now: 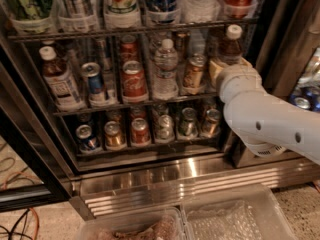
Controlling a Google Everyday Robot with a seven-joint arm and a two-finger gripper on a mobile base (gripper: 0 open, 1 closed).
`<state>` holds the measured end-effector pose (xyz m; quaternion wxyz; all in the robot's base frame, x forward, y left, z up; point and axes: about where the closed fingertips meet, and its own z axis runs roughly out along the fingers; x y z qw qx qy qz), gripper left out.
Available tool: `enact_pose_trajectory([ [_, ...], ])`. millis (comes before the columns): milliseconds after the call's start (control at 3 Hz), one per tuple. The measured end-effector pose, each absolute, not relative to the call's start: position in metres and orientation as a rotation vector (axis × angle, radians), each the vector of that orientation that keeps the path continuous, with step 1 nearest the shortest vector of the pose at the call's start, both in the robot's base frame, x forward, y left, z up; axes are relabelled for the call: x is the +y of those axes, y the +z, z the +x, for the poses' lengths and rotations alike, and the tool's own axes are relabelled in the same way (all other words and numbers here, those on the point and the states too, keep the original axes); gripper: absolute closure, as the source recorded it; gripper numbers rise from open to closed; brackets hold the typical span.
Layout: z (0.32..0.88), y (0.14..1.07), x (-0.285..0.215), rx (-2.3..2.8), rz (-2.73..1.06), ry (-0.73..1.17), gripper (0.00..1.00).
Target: Pick blue plastic bottle from middle shelf of fridge
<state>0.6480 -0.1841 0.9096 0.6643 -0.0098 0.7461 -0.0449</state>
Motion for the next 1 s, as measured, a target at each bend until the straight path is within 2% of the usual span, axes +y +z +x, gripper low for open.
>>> enact_pose_trajectory([
  [1000, 0.6418, 0.901, -0.1824, 1.684, -0.033, -0.093, 1.0],
])
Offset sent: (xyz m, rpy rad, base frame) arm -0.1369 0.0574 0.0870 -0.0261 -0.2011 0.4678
